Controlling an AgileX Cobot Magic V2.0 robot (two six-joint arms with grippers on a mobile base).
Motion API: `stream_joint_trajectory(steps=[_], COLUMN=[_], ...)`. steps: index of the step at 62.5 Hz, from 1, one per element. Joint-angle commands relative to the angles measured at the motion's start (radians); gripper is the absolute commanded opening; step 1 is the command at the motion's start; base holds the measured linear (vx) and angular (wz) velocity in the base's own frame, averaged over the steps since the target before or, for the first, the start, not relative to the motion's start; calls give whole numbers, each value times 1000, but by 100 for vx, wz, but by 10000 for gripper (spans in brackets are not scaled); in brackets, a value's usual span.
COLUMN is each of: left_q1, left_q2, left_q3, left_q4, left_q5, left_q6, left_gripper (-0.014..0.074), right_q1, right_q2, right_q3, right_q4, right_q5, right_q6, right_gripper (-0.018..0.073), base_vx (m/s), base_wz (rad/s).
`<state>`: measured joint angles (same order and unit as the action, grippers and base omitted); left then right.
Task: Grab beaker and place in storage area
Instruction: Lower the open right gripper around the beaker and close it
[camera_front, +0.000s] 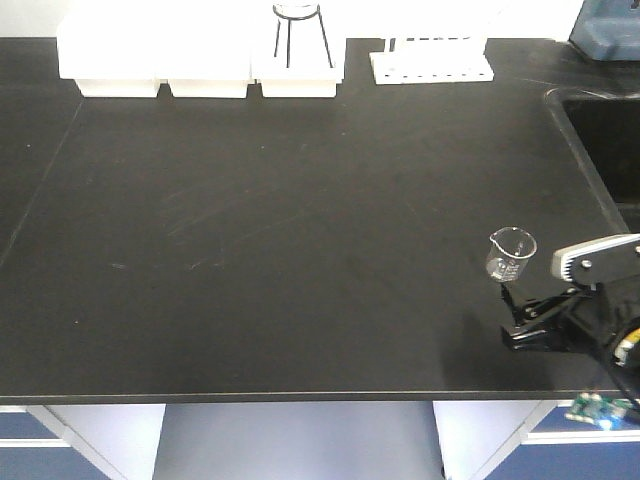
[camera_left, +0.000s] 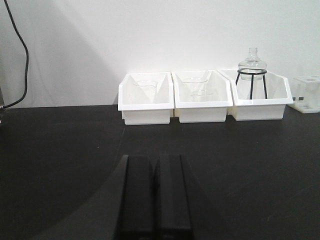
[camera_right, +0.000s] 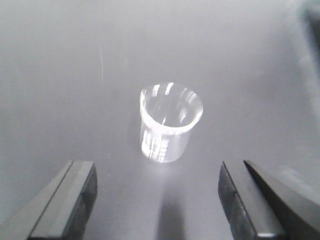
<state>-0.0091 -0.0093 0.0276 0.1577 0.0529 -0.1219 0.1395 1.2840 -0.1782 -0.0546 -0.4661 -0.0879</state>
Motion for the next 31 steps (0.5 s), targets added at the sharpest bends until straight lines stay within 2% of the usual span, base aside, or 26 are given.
stream_joint_trajectory(steps=[1,11,15,31], left_q1=[0,0,0,0], left_q2=[-15,-15,-15,-15], left_q3=[-21,-21,-21,-21], left_q4=[-1,-1,-1,-1], left_q5=[-85,-85,-85,-85], left_q6=[-9,-9,-9,-9], left_gripper=[-6,-6,-6,-6], right_q1=[2,2,2,2], right_q2=[74,194,230,444], right_q3=[-27,-27,-27,-27], right_q4=[37,55,55,10], right_q5=[-163,-362,-408,-609], right_q6=[-13,6,40,55], right_gripper=[555,555,555,555], base_vx=[0,0,0,0], base_wz=[0,0,0,0])
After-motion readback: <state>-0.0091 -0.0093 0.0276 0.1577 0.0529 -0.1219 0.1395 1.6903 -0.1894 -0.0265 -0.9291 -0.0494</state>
